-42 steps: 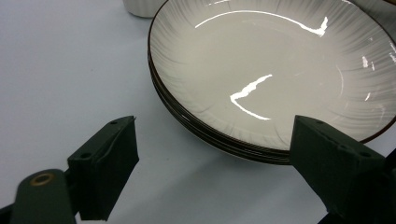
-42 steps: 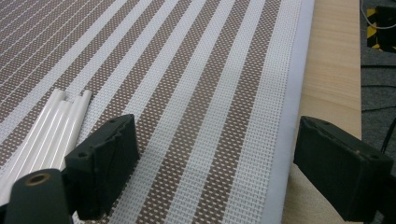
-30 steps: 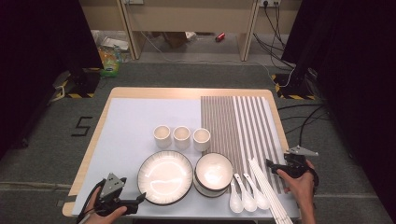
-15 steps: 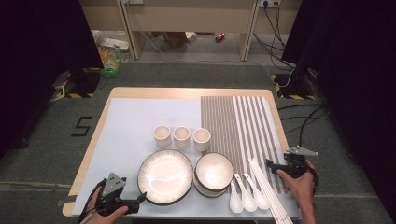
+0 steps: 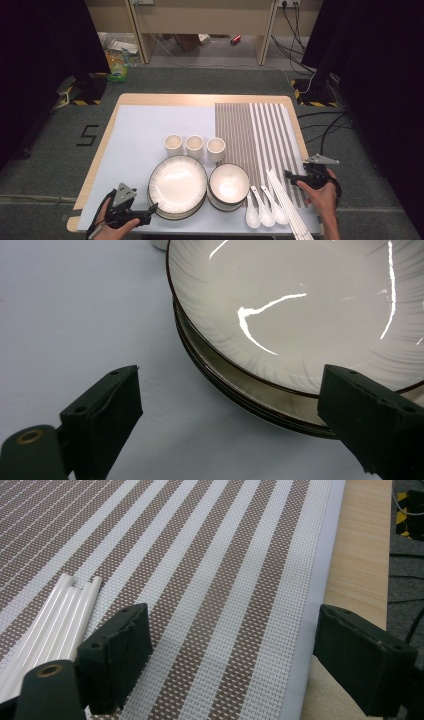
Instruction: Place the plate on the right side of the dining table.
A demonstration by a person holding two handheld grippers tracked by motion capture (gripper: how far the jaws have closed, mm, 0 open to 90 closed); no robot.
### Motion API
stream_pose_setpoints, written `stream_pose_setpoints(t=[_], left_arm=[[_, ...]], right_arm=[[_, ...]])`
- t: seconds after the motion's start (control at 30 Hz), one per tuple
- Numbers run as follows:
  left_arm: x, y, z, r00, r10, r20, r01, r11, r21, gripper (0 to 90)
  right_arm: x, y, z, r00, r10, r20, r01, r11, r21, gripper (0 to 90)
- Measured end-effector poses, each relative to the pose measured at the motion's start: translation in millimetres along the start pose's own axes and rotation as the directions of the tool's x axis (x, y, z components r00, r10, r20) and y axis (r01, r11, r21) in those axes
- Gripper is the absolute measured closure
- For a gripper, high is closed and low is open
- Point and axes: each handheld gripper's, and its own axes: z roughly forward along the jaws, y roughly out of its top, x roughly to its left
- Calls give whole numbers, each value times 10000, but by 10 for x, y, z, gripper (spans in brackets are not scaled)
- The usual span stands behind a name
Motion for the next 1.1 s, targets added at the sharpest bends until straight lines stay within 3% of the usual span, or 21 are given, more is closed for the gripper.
stream_pose_setpoints(t=[0.23,0.6,0.67,0.8,0.9,0.93,1.03,1.1], left_arm=[[-5,8,55,10000,26,68,-27,9999,142,108],[-2,54,70,10000,3,51,-3,10000,88,96],[5,56,74,10000,5,80,-6,9999,111,88],[8,59,78,10000,-41,83,40,9999,113,81],[25,64,81,9999,20,-99,-19,9998,182,86],[19,66,90,9993,132,-345,-125,9997,216,96],[21,64,103,9998,82,-192,-79,9998,175,152],[23,62,108,10000,-2,-52,3,9999,168,144]], right_arm=[[10,48,-32,9997,-162,-160,161,9998,-79,193],[146,313,-15,9947,-811,-630,791,9963,-337,191],[198,383,-6,9930,-840,-830,815,9962,-322,208],[211,476,22,9937,-806,-782,778,9962,-381,223],[241,540,59,9931,-851,-809,822,9959,-386,235],[283,599,89,9920,-927,-858,899,9953,-359,246],[313,652,112,9901,-1085,-892,1060,9938,-326,256],[338,715,135,9876,-1263,-929,1233,9917,-376,273]])
